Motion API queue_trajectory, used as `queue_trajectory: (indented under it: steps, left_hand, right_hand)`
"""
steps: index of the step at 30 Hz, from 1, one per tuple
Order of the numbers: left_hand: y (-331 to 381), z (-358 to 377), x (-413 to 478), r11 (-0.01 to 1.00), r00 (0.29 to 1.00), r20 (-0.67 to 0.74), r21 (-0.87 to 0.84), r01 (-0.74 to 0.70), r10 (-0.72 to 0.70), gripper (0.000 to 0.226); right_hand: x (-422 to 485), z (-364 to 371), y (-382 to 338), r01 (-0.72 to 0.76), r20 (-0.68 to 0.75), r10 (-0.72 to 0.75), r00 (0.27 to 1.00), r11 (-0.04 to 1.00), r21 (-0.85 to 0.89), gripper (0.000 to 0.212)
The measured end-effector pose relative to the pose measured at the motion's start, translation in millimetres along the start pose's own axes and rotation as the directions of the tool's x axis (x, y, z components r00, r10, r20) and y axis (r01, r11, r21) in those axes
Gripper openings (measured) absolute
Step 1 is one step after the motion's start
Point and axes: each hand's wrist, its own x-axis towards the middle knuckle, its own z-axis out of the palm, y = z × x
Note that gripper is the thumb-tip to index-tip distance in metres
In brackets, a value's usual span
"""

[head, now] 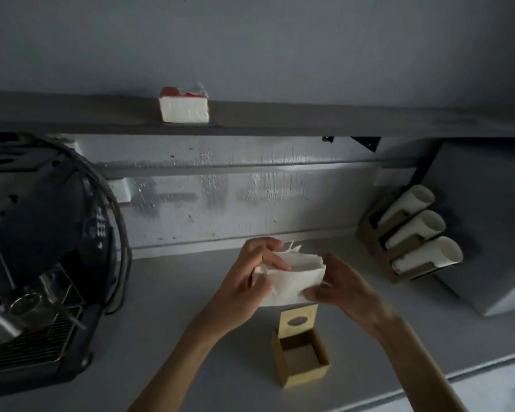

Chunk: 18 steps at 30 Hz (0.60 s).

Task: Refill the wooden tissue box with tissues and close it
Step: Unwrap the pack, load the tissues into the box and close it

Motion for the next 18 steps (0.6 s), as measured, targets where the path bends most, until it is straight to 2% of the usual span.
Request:
queue_trajectory:
  steps: [3, 6, 9, 11, 13, 16, 18]
  left_hand:
    - [-7.1, 36.8, 1.0, 0.998, 0.998, 0.051, -0.053, 0.027, -0.025, 0.027]
    - [-12.7, 79.9, 8.8, 0.993, 0.988, 0.114, -0.027, 0.113, -0.109, 0.028]
    - [-20.5, 125.1, 19.5, 0.956, 0.939, 0.215, -0.064, 0.286, -0.267, 0.061]
    - [-33.8, 162.5, 28.6, 0.931, 0.902, 0.259, -0.021, 0.364, -0.346, 0.074]
    - [-51.5, 200.8, 33.1, 0.918, 0.881, 0.266, 0.05, 0.394, -0.392, 0.076]
    - [-86.0, 255.2, 33.4, 0.897, 0.867, 0.231, 0.128, 0.423, -0.442, 0.077]
    - [-120.7, 292.5, 26.8, 0.886, 0.86, 0.221, 0.179, 0.427, -0.459, 0.081]
  right_hand:
    - [-22.6, -38.2, 17.8, -0.004, -0.017, 0.004, 1.0, 1.0, -0.005, 0.081]
    - [-36.1, -82.0, 33.3, 0.004, -0.015, -0.006, 1.0, 0.985, -0.175, 0.065]
    - [-43.2, -130.2, 57.7, -0.009, -0.092, -0.023, 0.996, 0.943, -0.333, 0.053]
    - [-49.2, -164.4, 81.0, -0.007, -0.097, -0.035, 0.995, 0.917, -0.398, 0.051]
    - [-55.2, -193.0, 113.0, -0.007, -0.084, -0.034, 0.996, 0.896, -0.443, 0.051]
    - [-64.1, -222.6, 169.7, -0.026, -0.15, -0.06, 0.987, 0.856, -0.516, 0.049]
    - [-68.8, -236.6, 210.0, -0.087, -0.192, -0.017, 0.981, 0.851, -0.518, 0.05]
